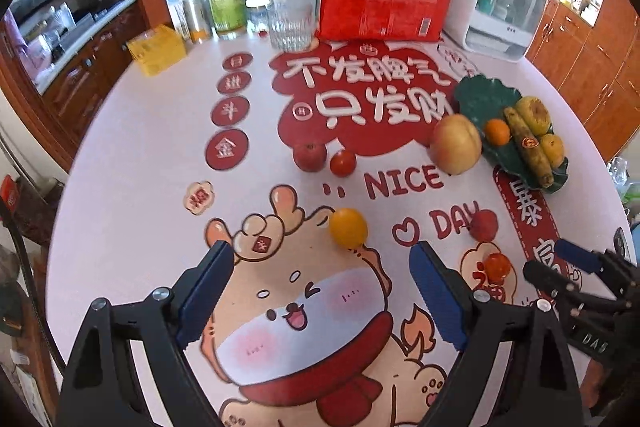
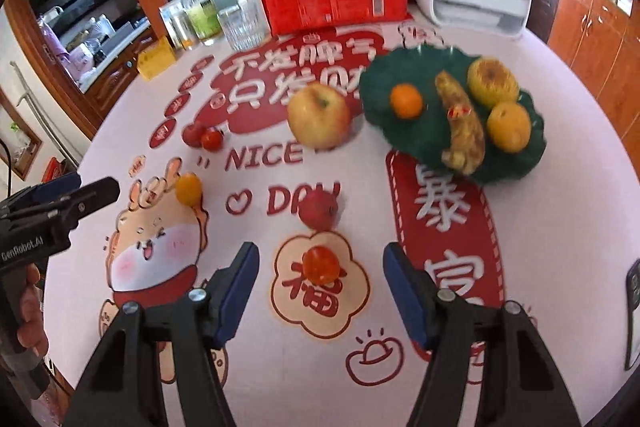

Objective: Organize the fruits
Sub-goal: 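Reach the left tool toward the orange while the right tool approaches the tomato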

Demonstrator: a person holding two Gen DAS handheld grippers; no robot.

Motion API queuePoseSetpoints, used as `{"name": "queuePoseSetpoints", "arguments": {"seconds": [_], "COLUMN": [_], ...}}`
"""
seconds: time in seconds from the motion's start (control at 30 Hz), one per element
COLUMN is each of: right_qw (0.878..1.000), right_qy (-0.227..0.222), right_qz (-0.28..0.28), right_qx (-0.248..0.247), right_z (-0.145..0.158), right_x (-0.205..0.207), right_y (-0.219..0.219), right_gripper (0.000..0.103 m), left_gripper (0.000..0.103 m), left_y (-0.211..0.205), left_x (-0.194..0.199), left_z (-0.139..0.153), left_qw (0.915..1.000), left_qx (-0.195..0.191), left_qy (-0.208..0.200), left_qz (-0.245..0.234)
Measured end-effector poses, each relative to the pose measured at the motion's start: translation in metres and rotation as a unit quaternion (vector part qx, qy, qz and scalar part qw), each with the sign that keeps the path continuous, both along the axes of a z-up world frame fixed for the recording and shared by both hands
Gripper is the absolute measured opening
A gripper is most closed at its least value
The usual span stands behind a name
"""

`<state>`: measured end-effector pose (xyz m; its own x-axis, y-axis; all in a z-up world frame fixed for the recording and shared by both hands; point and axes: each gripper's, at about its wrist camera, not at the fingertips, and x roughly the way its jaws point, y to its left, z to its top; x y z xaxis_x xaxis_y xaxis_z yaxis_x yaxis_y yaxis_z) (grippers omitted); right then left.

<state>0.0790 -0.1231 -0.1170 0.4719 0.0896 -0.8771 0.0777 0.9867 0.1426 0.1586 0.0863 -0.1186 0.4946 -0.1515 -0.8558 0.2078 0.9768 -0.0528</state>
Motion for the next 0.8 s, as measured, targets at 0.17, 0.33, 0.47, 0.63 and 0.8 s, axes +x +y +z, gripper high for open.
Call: {"name": "queuePoseSetpoints", "arguments": {"seconds": [0.17,0.33,0.47,0.63,0.8], "right_qw": [1.0,0.999,0.999,0.999,0.999], "right_qy": [0.024,0.041,0.047,0.04,0.033], "right_qz": [-0.008,-0.012,-0.011,-0.003,0.002], "right_qx": [-0.001,0.001,0.004,-0.009,-0.014], "right_z": [-0.023,-0.041,-0.049,-0.052,-0.053], "right_x": [0.005,0.01,0.014,0.015,0.016], "right_y": [0.002,0.003,0.005,0.009,0.01], "right_gripper": [0.055,0.048,0.04,0.035,0.028], "left_gripper": [0.078,0.069,0.061,0.051,0.03], "left_y": [-0.004,-0.007,-0.007,-0.01,-0.021], "left_x": [0.018,0.033,0.039,0.041,0.04], "left_z": [-0.029,-0.055,-0.065,-0.069,-0.074], "left_qw": [0.9992,0.9969,0.9954,0.9943,0.9947], "left_qx": [-0.018,-0.037,-0.051,-0.066,-0.061], "left_qy": [0.036,0.069,0.081,0.083,0.083], "left_qz": [-0.008,-0.006,0.002,0.004,-0.004]}}
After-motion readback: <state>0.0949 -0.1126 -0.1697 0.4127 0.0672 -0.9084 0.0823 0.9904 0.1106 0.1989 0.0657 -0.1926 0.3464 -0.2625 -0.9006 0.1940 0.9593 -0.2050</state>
